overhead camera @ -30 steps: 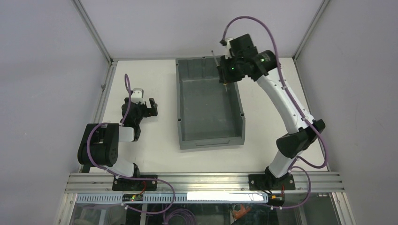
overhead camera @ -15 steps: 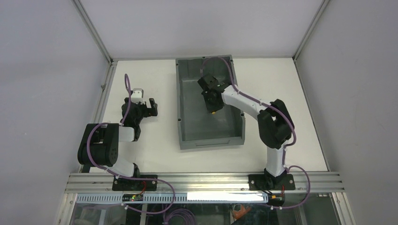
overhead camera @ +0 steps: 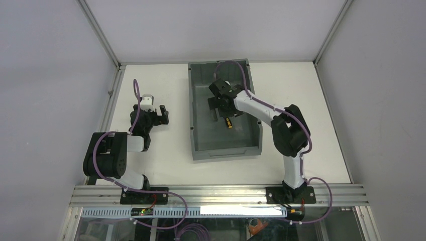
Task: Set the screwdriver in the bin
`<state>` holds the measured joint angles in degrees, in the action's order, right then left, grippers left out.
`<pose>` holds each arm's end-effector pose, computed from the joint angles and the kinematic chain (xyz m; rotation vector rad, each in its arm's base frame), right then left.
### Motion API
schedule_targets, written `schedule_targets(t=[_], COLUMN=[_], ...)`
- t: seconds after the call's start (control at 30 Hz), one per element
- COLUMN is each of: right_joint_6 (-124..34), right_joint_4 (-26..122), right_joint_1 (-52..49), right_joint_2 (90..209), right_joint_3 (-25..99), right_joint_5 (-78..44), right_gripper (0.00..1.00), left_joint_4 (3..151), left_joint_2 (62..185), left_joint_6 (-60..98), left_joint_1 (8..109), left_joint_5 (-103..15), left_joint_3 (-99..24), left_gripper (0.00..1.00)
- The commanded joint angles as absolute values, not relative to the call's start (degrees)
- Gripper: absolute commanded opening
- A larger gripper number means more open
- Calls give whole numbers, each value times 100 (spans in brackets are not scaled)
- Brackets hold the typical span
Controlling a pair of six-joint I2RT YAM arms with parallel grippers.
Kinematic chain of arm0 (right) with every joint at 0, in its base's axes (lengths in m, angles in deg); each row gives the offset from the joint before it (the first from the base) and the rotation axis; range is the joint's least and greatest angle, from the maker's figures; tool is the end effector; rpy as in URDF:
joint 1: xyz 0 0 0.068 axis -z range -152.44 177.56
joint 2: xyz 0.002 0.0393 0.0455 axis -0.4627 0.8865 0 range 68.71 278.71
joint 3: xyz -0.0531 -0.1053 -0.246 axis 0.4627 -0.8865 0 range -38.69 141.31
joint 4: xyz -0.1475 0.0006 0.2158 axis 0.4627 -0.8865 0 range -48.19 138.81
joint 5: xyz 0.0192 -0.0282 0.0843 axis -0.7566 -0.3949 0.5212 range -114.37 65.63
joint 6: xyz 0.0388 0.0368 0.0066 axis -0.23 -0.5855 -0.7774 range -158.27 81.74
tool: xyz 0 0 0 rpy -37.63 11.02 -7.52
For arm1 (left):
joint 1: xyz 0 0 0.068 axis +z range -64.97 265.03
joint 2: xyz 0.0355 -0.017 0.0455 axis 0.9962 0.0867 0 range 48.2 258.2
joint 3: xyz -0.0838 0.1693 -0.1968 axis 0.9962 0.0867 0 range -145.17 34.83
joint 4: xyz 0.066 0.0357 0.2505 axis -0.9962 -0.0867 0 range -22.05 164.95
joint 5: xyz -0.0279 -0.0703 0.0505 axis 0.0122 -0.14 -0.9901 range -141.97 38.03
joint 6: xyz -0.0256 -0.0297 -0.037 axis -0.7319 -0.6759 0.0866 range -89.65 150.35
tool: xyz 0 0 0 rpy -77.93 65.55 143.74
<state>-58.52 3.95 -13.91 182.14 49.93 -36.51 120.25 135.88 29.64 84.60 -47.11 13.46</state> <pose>0.3124 0.2661 0.2054 -0.4515 2.6931 0.0019 0.2649 -0.0050 0.1377 0.0517 1.9366 -0.0954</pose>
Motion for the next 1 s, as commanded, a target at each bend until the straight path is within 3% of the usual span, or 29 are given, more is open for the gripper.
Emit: schedule_targets(t=[0.0,0.27,0.7,0.97], right_joint_6=[-5687,-5487,-4871,-4912], right_joint_4=[-78,-541,-417,-279], right_joint_1=[-1414,-544,3127,3371], right_joint_2=[17291,16201,14909,14755], right_joint_3=[6030,6141,4827,4422], right_joint_5=[-4097,-4308,-3462,-3588], right_gripper=[99,99,99,99], left_joint_4=[12215,12215,12215,12215], left_joint_2=[13468,13462,13466,13464], left_joint_6=[2938,2936,2938,2938], left_joint_1=[8424,8424,8424,8424], left_joint_5=[-4626,-4628,-4626,-4629], left_joint_3=[1338,1338,1334,1338], left_gripper=[100,100,100,100])
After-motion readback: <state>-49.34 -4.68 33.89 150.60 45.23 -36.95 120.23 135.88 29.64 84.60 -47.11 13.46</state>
